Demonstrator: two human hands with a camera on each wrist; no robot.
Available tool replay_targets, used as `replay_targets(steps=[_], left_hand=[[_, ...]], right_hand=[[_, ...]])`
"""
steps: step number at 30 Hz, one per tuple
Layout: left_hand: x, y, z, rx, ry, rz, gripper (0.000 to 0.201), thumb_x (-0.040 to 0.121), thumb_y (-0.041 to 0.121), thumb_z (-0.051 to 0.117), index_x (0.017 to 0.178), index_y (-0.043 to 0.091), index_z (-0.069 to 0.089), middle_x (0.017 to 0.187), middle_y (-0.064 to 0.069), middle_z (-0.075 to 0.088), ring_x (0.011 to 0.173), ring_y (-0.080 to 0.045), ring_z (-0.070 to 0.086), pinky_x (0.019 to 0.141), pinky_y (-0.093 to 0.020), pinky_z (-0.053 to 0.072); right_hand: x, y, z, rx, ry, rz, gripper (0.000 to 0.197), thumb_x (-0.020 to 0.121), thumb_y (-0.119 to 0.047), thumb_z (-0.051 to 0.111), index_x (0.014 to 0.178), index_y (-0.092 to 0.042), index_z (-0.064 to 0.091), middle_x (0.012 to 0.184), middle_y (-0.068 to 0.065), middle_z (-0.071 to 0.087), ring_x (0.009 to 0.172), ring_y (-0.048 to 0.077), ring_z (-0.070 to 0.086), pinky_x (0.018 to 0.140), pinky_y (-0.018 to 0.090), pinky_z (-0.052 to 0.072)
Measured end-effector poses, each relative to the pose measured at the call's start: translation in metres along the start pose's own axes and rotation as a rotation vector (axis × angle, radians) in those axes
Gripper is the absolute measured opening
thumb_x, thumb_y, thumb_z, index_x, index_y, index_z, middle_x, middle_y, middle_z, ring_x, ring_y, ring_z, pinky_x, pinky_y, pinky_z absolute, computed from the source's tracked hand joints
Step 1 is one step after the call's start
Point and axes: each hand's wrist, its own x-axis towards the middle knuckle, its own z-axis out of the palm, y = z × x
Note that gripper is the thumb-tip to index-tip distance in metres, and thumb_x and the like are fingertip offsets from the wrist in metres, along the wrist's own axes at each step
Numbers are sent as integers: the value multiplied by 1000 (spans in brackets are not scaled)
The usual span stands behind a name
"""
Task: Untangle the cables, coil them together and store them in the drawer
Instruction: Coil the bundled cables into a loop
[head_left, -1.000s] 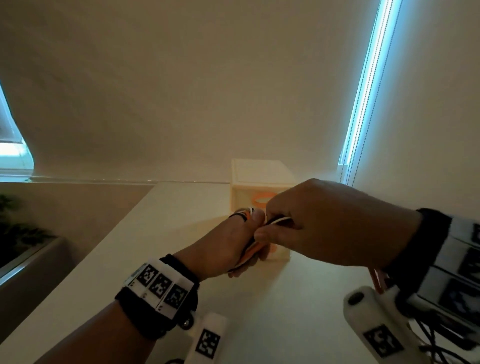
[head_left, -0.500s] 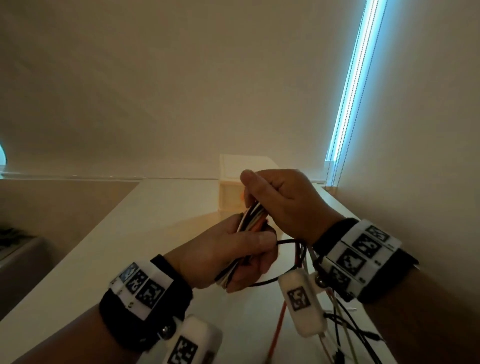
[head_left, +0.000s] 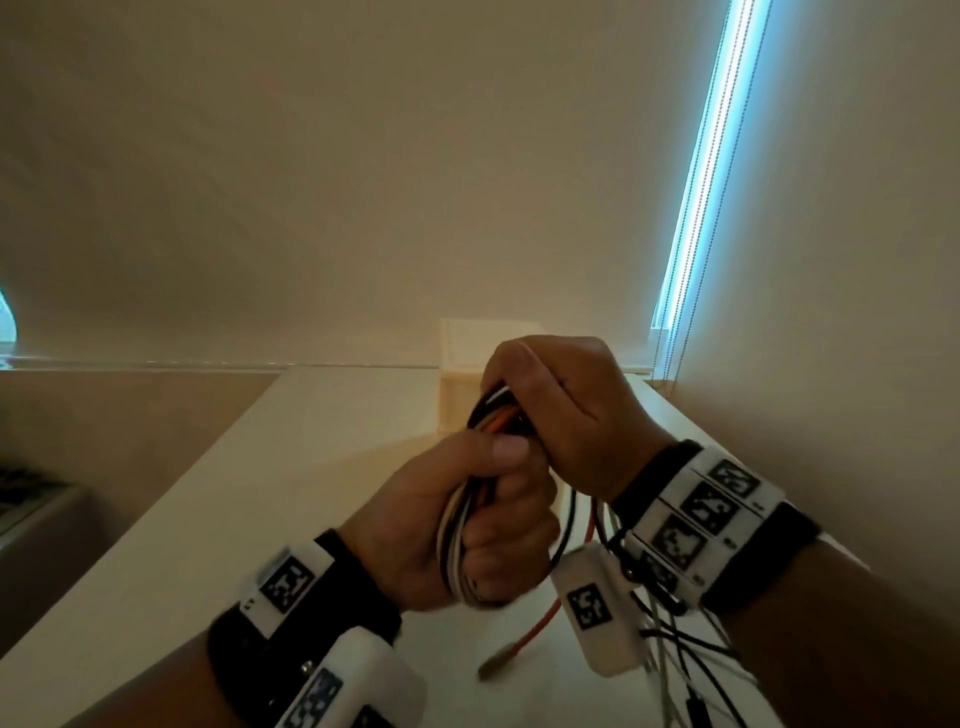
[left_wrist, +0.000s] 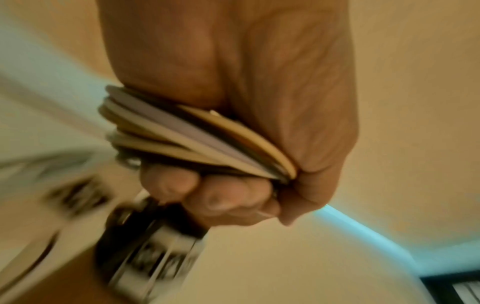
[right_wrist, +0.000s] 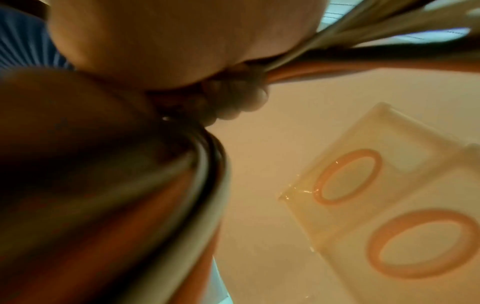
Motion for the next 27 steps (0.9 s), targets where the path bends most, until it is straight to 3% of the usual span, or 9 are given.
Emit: replay_targets(steps=[3, 6, 13, 15, 17, 18, 20, 22, 27], left_hand=[[-2, -8, 10, -123, -73, -15, 20, 93, 21, 54, 81, 6, 56, 49, 0, 38, 41, -15, 36, 46, -21, 39], [-3, -10, 14, -170, -114, 27, 17, 92, 18, 52, 87, 4, 60, 52, 0, 54, 42, -15, 40, 50, -23, 45], [-1, -7, 14, -164, -72, 134, 25, 98, 22, 53, 77, 8, 48, 45, 4, 38, 38, -10, 33, 44, -22, 36], [-2, 1, 13, -176, -83, 183, 16, 99, 22, 51, 97, 6, 51, 45, 5, 37, 39, -10, 34, 44, -23, 35], [-4, 9, 11, -149, -38, 216, 46, 99, 21, 46, 143, 6, 44, 47, 6, 31, 41, -8, 28, 46, -23, 33], [-4, 13, 9, -155, -23, 232, 55, 99, 20, 45, 152, 9, 35, 48, 6, 30, 41, -8, 26, 47, -23, 32], [-6, 17, 0, -166, 9, 260, 63, 99, 20, 44, 158, 12, 25, 50, 5, 31, 44, -9, 27, 49, -25, 30], [-8, 21, -12, -175, 36, 284, 66, 100, 19, 44, 161, 14, 19, 53, 5, 34, 47, -10, 30, 51, -25, 29], [-10, 27, -30, -145, 168, 328, 63, 100, 19, 45, 160, 15, 25, 54, 4, 43, 49, -10, 34, 53, -25, 31]], right_hand=[[-1, 4, 16, 192, 70, 149, 59, 101, -47, 38, 69, -5, 66, 61, 12, 62, 55, 27, 59, 54, 40, 48], [-7, 1, 24, 263, 74, 169, 55, 100, -44, 38, 70, -9, 67, 62, 5, 63, 57, 18, 59, 58, 32, 47], [-10, 6, 22, 379, 34, 297, 47, 104, -40, 41, 80, -5, 63, 72, 10, 64, 68, 25, 62, 66, 41, 52], [-16, 10, 26, 524, -4, 458, 38, 105, -35, 43, 87, -10, 65, 75, 1, 65, 73, 15, 62, 71, 35, 51], [-25, 11, 34, 680, -4, 550, 46, 98, -54, 47, 94, -12, 65, 81, 13, 60, 78, 29, 57, 73, 43, 47], [-30, 11, 39, 716, -15, 580, 57, 93, -65, 50, 97, -9, 62, 82, 17, 55, 76, 34, 51, 70, 47, 42], [-38, 9, 47, 707, -39, 661, 69, 94, -67, 47, 106, 0, 55, 73, 16, 49, 62, 32, 44, 59, 41, 38], [-47, 5, 55, 669, -47, 753, 58, 104, -53, 36, 110, 3, 51, 54, 7, 43, 43, 21, 35, 45, 27, 31], [-61, -6, 69, 638, -54, 901, 39, 108, -42, 31, 91, -13, 51, 53, -3, 43, 40, 11, 34, 42, 23, 27]])
